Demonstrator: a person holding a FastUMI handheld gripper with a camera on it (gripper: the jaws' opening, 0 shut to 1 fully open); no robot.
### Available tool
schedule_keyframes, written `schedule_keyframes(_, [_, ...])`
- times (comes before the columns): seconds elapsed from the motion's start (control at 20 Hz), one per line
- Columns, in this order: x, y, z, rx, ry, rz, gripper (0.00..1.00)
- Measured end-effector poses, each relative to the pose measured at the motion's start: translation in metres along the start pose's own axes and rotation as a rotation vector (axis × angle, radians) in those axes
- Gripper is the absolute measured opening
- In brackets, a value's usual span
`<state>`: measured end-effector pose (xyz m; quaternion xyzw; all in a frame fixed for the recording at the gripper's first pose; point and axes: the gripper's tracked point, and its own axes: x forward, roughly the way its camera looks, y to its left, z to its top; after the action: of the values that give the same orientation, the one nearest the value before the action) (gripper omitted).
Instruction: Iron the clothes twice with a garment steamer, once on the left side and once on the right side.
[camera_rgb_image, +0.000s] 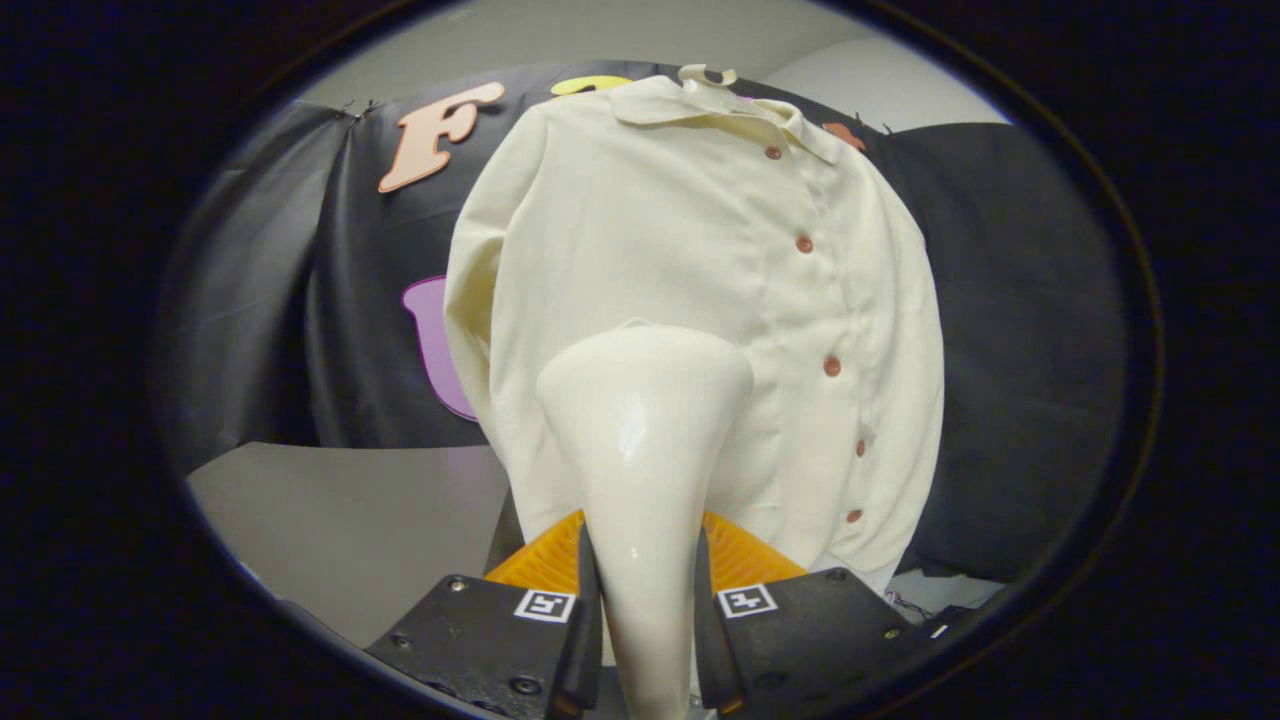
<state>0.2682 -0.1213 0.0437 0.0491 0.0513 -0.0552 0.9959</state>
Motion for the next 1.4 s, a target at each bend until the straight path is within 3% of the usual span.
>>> schedule_keyframes(0.35, [-0.007,-0.013,-0.070,0.007,0.053,-0.048,0.38])
schedule_keyframes(1.4, [-0.023,-0.039,-0.237,0.104,0.204,-0.066,0.38])
